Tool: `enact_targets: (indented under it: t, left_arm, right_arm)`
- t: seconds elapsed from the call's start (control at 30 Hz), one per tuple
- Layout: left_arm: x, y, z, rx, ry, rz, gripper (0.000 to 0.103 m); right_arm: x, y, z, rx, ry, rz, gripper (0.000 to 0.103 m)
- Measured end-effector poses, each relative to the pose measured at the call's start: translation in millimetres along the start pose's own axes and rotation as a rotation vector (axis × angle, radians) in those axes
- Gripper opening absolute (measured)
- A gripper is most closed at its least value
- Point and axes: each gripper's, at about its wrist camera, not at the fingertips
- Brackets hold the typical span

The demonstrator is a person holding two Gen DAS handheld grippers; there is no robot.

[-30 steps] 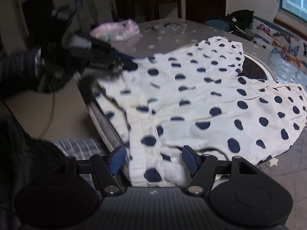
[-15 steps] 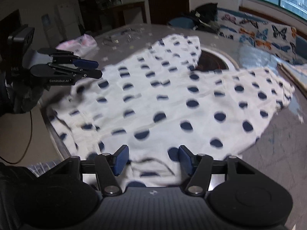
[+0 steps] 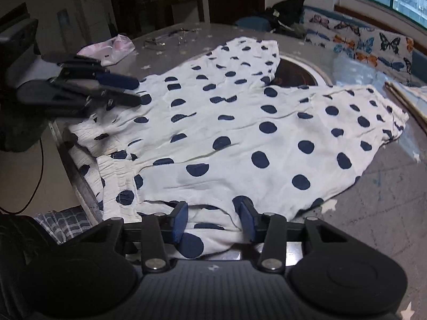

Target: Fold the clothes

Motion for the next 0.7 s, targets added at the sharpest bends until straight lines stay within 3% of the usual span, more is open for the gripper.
enact_targets:
  t: [0.1, 0.27, 0.33, 0.5, 0.7]
  left_arm:
    - [-1.1, 4.6, -25.6, 0.096, -0.047, -0.011, 0.034]
    - [-2.8, 12.1, -67.7, 0.253, -0.125, -0.027, 0.034]
    - [-1.7, 12.6, -83.0, 0.289, -0.166, -0.027, 0.041]
    - [0.7, 3.9, -105.8, 0.32, -0.227, -0.003, 0.044]
    - [7.3, -16.1, -116.5, 0.287, -0.275, 0.034, 0.043]
  right_arm:
    - [-1.7, 16.1, -6.9, -0.002, -0.035, -0.047, 0.043]
    - [-5.8, 38.0, -32.9, 0.082, -0.139, -0.119, 0.044]
    - [-6.7, 41.3, -46.0, 0.116, -0.176, -0.136, 0.044]
    - [-10.7, 38.6, -80.5, 0.16, -0.262, -0.142, 0.044]
    - [-21.2, 27.2, -131.4, 0.181, -0.389, -0.14, 0.044]
Point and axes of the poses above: each gripper's, at about its wrist camera, not at the fingertips, and y roughly against the way its jaws point, z to its left, x to its underside, and after that the axes turned 9 degrees about z, right-handed
